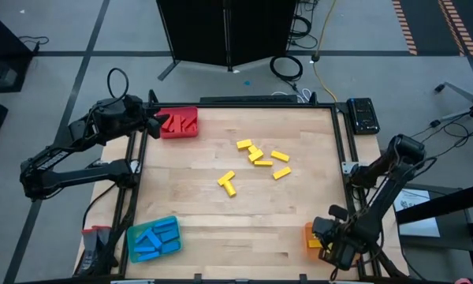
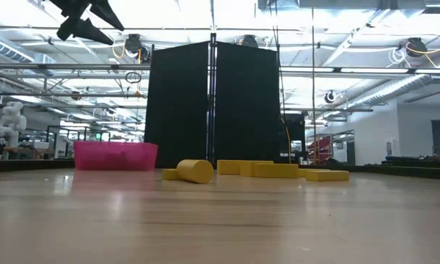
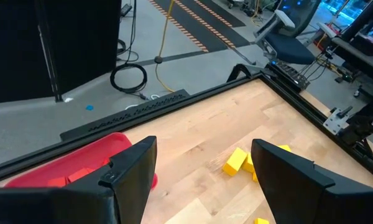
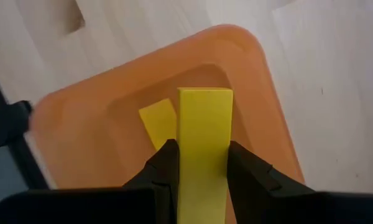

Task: Sort blocks
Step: Put the yellow block into the orange bin

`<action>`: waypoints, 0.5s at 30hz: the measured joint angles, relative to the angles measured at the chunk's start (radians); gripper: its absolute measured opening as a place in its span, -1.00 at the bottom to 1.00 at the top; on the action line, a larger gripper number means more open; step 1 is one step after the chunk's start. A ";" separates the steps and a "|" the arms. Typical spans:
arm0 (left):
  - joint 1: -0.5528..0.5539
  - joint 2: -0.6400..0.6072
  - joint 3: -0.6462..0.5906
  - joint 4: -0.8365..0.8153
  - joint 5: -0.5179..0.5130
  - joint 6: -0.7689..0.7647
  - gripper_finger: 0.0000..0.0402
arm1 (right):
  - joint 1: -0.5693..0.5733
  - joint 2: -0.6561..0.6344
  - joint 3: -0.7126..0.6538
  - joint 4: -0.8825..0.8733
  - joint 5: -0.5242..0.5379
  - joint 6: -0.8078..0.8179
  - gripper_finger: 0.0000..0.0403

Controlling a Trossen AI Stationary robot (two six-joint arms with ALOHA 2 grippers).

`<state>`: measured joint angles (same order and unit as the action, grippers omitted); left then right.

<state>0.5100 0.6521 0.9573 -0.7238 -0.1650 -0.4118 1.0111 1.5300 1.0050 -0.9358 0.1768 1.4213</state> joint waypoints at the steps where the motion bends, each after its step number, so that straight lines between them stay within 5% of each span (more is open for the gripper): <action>1: 0.000 0.000 0.000 0.000 0.000 0.000 0.33 | 0.000 0.010 0.000 0.002 0.000 0.000 -0.60; 7: 0.000 0.000 0.000 0.000 -0.001 0.008 0.33 | -0.001 0.046 0.000 -0.045 0.000 0.000 -0.58; 15: 0.000 0.000 0.000 0.000 0.000 0.010 0.33 | -0.001 0.050 0.000 -0.068 0.003 0.034 -0.10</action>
<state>0.5102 0.6521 0.9573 -0.7242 -0.1654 -0.4023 1.0100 1.5800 1.0046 -1.0043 0.1796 1.4549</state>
